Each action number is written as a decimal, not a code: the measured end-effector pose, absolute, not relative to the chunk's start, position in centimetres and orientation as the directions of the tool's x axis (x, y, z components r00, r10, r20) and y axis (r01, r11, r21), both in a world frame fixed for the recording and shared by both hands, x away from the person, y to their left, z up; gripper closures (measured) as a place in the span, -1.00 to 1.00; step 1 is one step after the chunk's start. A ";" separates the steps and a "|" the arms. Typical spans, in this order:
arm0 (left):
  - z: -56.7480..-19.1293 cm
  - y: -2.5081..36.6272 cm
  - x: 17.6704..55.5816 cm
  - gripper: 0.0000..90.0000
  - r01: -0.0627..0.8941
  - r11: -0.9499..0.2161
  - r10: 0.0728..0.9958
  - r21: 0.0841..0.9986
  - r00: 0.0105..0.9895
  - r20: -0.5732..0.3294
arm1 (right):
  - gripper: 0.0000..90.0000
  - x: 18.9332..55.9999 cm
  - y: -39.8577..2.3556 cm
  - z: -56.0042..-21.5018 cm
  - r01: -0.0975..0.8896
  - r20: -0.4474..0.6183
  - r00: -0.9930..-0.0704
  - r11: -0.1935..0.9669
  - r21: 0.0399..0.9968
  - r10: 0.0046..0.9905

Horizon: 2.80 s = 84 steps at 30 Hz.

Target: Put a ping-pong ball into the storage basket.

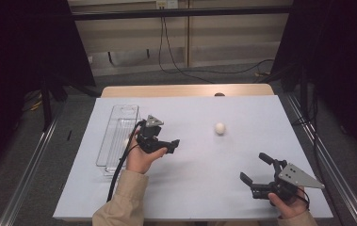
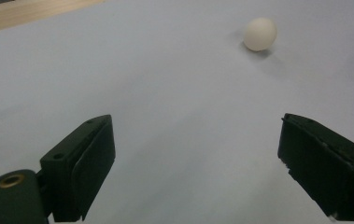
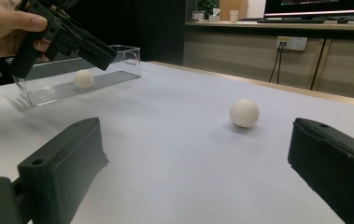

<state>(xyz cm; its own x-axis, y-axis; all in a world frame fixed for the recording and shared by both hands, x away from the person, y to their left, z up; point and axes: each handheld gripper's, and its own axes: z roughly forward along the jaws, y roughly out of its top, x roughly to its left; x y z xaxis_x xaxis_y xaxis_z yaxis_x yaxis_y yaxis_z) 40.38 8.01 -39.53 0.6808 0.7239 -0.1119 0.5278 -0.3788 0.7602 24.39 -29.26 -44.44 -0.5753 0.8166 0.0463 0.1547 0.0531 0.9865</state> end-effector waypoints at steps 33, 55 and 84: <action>-40.7 5.8 40.3 -0.76 0.516 -0.394 0.700 0.761 0.704 -0.115 | -0.93 24.5 -29.3 -44.4 0.163 0.053 -0.571 0.050 0.985 0.819; -41.3 4.3 40.2 -0.78 0.501 -0.412 0.685 0.761 0.721 -0.104 | -0.94 24.5 -29.2 -44.4 0.171 0.054 -0.572 0.055 0.984 0.818; -42.1 2.4 40.4 -0.80 0.490 -0.422 0.670 0.763 0.736 -0.102 | -0.94 24.6 -29.2 -44.4 0.169 0.047 -0.575 0.062 0.984 0.817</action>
